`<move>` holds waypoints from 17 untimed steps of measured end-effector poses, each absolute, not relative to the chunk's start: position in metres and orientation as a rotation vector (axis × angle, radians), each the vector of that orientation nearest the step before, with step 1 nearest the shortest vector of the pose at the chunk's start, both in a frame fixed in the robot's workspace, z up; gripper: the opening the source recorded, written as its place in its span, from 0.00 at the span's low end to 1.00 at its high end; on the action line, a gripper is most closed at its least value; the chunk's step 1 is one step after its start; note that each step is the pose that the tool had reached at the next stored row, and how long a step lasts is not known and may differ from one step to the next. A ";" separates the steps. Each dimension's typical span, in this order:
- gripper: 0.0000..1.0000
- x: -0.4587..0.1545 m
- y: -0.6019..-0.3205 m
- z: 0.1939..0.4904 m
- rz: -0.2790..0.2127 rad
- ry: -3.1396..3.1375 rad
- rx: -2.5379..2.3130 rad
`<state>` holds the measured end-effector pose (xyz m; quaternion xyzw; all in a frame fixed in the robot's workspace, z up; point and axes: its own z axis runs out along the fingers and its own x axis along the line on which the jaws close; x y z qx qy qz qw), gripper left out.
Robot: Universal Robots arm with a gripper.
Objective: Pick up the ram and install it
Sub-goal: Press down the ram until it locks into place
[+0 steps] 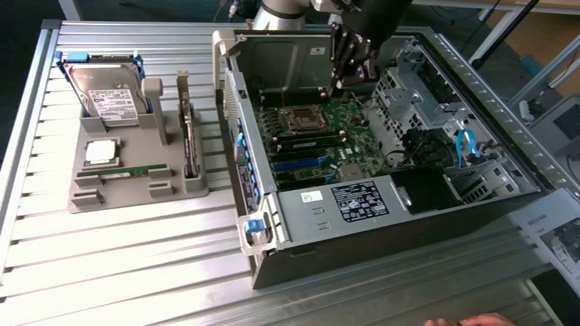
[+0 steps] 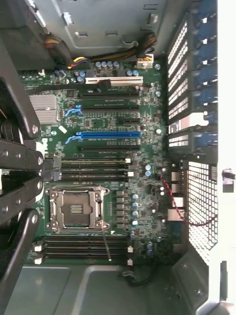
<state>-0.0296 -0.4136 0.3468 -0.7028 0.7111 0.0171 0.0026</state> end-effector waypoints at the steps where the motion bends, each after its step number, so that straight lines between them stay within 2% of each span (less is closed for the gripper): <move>1: 0.10 -0.028 -0.414 0.347 0.054 2.231 -2.204; 17: 0.10 -0.022 -0.414 0.347 0.054 2.231 -2.205</move>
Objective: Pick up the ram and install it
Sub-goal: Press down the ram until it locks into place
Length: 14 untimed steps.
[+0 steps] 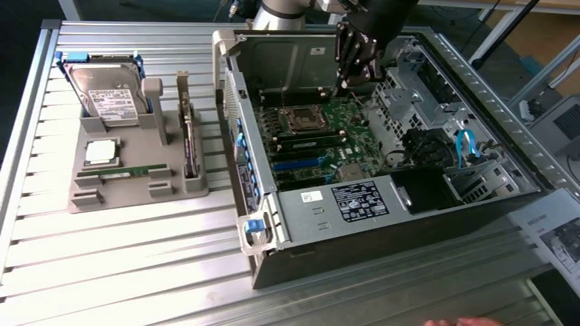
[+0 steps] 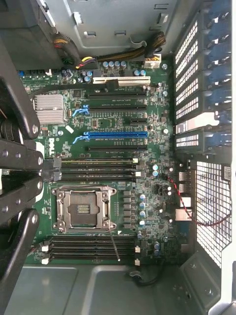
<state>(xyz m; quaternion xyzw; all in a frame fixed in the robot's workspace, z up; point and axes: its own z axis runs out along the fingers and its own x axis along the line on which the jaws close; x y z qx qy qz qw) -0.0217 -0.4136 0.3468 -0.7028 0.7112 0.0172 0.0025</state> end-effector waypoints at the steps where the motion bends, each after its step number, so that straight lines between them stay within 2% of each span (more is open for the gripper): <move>1: 0.10 -0.022 -0.414 0.347 0.054 2.231 -2.205; 14: 0.10 -0.022 -0.414 0.347 0.053 2.366 -2.055</move>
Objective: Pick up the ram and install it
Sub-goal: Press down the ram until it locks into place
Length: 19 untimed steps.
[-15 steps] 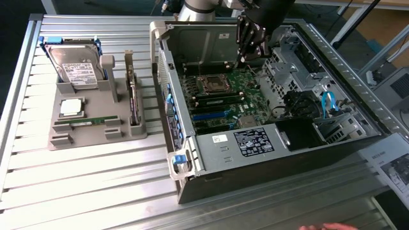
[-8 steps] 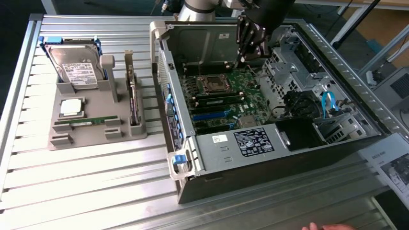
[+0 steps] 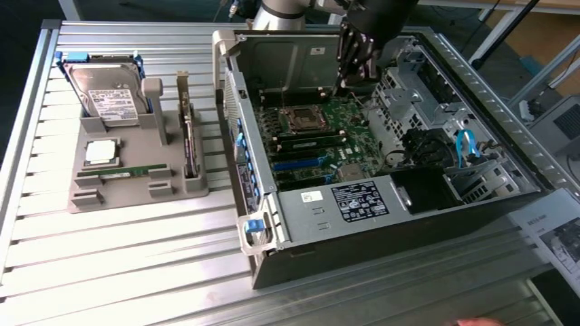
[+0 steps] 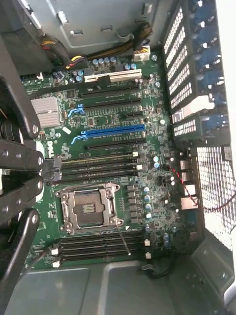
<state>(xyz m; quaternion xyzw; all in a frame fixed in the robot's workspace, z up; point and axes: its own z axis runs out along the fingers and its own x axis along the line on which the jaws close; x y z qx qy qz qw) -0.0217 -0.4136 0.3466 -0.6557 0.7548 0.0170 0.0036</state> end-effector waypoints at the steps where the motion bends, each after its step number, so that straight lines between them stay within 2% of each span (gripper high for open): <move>1: 0.10 -0.022 -0.414 0.347 0.053 2.375 -2.044; 19: 0.10 -0.022 -0.414 0.346 0.051 2.605 -1.736</move>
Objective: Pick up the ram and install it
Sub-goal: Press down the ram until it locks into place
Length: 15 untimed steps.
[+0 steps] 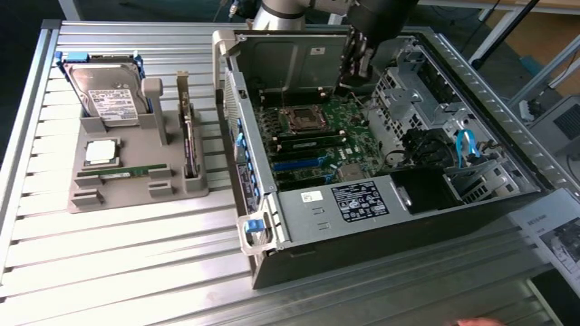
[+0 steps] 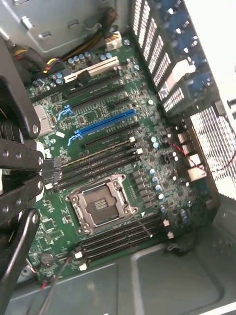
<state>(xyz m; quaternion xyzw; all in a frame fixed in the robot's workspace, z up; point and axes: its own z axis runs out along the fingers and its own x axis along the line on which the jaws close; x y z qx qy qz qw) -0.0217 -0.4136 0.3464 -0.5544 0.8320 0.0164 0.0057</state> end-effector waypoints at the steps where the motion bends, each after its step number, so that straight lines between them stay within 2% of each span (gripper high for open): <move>1: 0.10 -0.022 -0.414 0.346 0.051 2.617 -1.716; 15: 0.10 -0.022 -0.414 0.346 0.049 2.788 -1.415</move>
